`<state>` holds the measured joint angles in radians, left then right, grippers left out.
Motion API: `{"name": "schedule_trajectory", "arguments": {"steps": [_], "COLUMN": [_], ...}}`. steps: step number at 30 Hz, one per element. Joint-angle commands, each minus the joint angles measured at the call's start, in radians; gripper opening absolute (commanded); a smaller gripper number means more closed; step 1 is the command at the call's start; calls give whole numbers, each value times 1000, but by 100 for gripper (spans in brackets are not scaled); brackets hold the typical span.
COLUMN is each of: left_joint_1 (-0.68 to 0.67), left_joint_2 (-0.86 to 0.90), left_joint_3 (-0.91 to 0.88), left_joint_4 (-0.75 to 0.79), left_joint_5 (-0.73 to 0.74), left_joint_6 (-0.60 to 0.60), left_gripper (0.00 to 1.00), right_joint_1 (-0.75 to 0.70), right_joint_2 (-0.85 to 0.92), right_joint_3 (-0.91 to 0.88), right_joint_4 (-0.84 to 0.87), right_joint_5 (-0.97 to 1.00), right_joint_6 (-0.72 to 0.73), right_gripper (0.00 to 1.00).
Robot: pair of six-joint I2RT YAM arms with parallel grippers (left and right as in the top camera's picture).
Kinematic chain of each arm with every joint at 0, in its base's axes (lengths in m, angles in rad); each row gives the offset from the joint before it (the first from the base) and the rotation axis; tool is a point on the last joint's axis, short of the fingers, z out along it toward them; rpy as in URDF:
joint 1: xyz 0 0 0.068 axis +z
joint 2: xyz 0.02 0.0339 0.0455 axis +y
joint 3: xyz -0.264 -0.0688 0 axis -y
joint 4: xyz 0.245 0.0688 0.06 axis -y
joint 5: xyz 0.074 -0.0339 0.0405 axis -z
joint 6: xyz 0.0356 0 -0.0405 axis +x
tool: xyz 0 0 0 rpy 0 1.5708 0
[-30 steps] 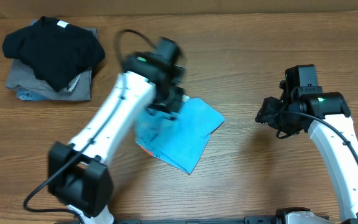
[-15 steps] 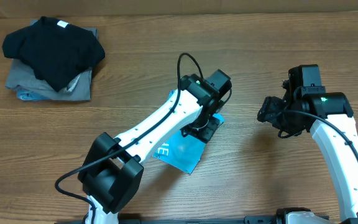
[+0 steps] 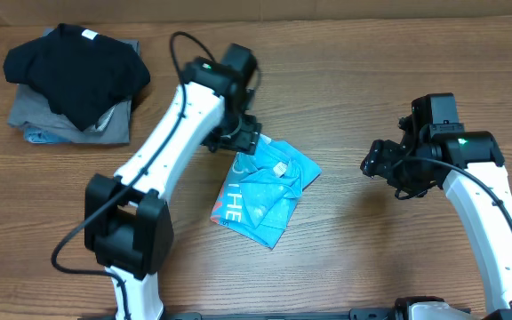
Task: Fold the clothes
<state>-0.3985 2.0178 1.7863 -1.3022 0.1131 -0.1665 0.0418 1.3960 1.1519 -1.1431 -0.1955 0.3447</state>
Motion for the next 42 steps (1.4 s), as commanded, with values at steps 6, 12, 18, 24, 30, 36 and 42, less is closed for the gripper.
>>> {"name": "schedule_trajectory", "arguments": {"steps": [6, 12, 18, 24, 30, 36, 42], "left_joint_1": [74, 66, 55, 56, 114, 235, 266], "left_joint_2": [215, 312, 338, 338, 315, 262, 271], "left_joint_3": [-13, -13, -64, -93, -40, -29, -116], "left_joint_4": [-10, -11, 48, 70, -14, 4, 54], "left_joint_5": [445, 527, 521, 505, 528, 526, 525], "left_joint_6": [269, 348, 354, 354, 370, 400, 433], "left_gripper": [81, 81, 56, 59, 61, 89, 93], "right_joint_1": [5, 5, 5, 5, 5, 5, 5], "right_joint_2": [7, 7, 7, 7, 7, 7, 7], "right_joint_3": [26, 26, 26, 26, 26, 26, 26], "right_joint_4": [4, -3, -3, -3, -4, -3, 0], "right_joint_5": [-95, -94, -94, -94, -94, -94, -95], "right_joint_6": [-38, -39, -38, -38, -39, -58, -57], "right_gripper": [73, 73, 72, 72, 72, 72, 72]}}
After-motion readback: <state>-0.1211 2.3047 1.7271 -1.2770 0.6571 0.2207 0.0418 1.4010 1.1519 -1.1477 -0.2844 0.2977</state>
